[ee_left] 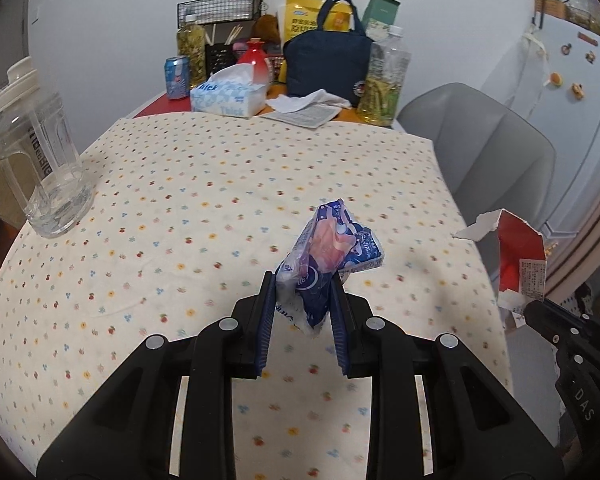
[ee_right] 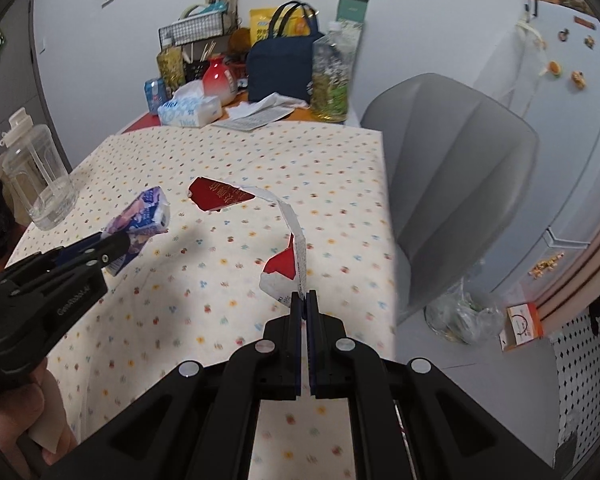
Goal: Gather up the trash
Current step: 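Carry the tissue pack in the left tool and wrapper in the right tool over the bin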
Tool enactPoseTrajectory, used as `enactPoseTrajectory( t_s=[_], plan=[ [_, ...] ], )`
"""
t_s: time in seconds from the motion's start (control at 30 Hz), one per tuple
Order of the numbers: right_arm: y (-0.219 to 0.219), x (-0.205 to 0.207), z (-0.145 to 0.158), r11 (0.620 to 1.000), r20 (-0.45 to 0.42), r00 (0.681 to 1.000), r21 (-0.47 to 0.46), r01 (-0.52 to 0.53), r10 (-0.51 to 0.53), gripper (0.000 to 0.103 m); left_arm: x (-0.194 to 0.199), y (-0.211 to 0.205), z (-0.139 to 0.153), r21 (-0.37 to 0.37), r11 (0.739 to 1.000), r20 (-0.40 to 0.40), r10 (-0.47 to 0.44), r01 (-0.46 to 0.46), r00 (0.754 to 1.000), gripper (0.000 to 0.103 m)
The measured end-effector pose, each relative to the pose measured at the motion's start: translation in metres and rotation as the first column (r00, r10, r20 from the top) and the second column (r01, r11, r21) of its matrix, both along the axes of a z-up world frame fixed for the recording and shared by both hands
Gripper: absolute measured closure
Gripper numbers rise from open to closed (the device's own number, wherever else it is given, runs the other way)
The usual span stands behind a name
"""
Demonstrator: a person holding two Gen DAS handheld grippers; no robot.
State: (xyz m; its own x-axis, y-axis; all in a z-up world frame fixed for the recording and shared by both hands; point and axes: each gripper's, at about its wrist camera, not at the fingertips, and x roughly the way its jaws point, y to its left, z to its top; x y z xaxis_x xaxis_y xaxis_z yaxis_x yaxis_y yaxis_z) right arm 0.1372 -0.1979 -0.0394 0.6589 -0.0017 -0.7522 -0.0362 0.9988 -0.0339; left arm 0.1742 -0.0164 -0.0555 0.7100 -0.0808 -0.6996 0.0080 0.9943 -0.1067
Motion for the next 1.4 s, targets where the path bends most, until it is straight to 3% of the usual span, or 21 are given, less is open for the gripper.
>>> enactPoseTrajectory(
  t_s=[0.53, 1.0, 1.4],
  plan=[
    [-0.073, -0.077, 0.027, 0.99, 0.067, 0.988, 0.012, 0.139, -0.14, 0.1, -0.04, -0.085, 0.022, 0.02, 0.987, 0.043, -0.162, 0.161, 0.986, 0.077],
    [-0.172, -0.121, 0.015, 0.937, 0.054, 0.935, 0.036, 0.349, -0.35, 0.1, -0.052, -0.18, 0.016, 0.044, 0.944, 0.02, -0.327, 0.326, 0.945, 0.077],
    [-0.232, -0.141, -0.011, 0.889, 0.004, 0.89, 0.044, 0.455, -0.455, 0.099, -0.057, -0.253, -0.002, 0.07, 0.898, -0.024, -0.433, 0.434, 0.901, 0.077]
  ],
)
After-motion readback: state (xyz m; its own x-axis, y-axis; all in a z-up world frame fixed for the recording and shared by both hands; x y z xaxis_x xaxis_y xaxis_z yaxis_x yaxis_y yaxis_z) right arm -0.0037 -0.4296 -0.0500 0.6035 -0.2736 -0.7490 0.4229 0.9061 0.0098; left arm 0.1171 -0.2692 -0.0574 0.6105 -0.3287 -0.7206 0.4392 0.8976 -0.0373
